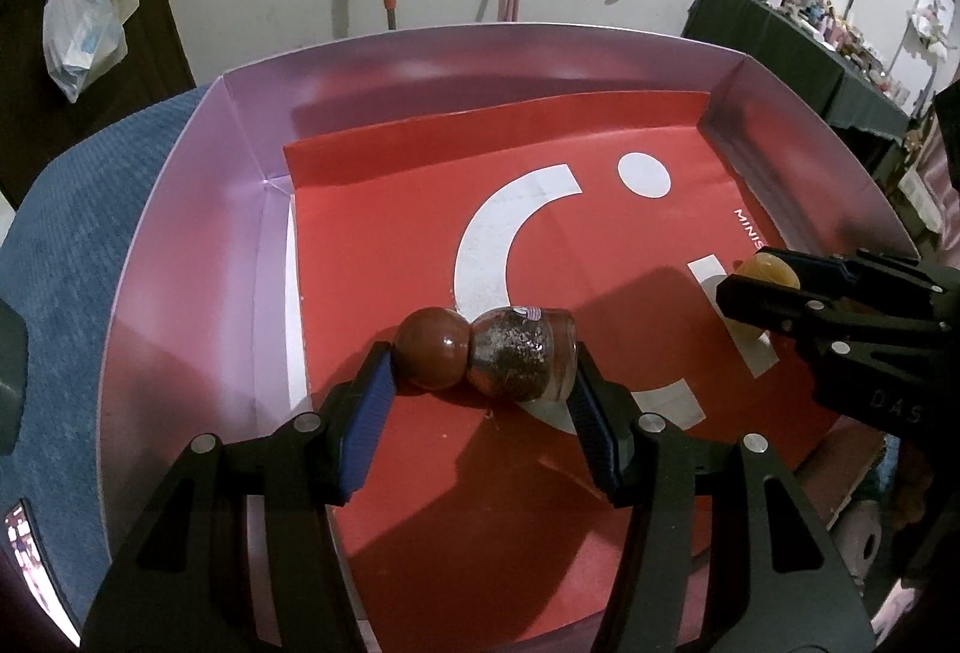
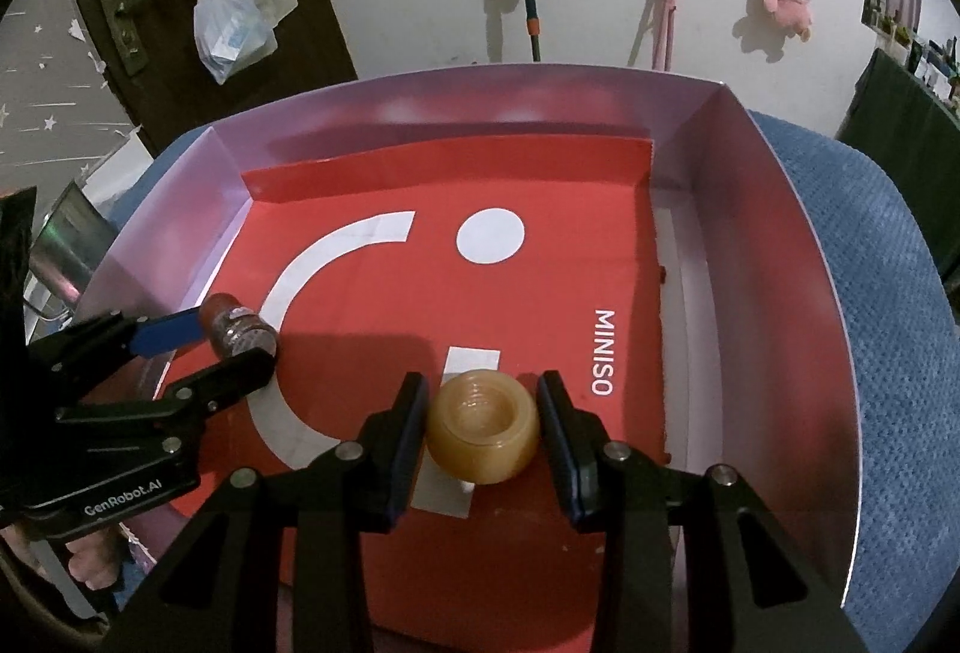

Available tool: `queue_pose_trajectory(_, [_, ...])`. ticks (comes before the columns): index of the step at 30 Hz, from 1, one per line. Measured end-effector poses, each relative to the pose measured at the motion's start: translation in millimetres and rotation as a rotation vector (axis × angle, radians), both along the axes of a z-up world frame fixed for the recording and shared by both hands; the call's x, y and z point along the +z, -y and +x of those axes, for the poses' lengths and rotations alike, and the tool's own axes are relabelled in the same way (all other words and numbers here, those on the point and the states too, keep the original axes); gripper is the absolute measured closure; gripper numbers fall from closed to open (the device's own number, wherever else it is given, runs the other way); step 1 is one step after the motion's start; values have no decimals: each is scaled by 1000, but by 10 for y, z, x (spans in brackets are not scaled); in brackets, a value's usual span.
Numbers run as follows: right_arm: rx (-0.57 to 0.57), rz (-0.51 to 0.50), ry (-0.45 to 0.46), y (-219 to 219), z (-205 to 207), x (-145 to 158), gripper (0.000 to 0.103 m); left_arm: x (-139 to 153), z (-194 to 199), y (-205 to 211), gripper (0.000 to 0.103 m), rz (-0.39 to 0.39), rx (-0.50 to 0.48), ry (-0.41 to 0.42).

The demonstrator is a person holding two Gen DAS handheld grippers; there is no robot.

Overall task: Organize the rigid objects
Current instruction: 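Carry both items into the pink box and open both tools to release, then withdraw both tools from the box back toward the remaining items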

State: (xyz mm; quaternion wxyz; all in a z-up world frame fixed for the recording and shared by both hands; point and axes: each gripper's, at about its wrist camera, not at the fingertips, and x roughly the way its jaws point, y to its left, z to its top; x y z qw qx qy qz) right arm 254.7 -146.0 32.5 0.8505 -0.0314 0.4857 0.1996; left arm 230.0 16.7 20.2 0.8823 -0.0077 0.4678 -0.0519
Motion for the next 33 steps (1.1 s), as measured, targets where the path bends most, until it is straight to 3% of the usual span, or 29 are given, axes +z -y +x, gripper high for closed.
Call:
queue_pose_trajectory(15, [-3, 3, -1, 6, 15, 10, 62, 56, 0, -11, 47, 4, -2, 15])
queue_pose_trajectory(17, [-5, 6, -1, 15, 11, 15, 54, 73, 0, -39, 47, -12, -1, 17])
queue_pose_trajectory(19, [-6, 6, -1, 20, 2, 21, 52, 100, -21, -54, 47, -11, 2, 32])
queue_pose_trajectory(23, [-6, 13, 7, 27, -26, 49, 51, 198, -91, -29, 35, 10, 2, 77])
queue_pose_trajectory(33, [4, 27, 73, 39, -202, 259, 37, 360, -271, -1, 32, 16, 2, 134])
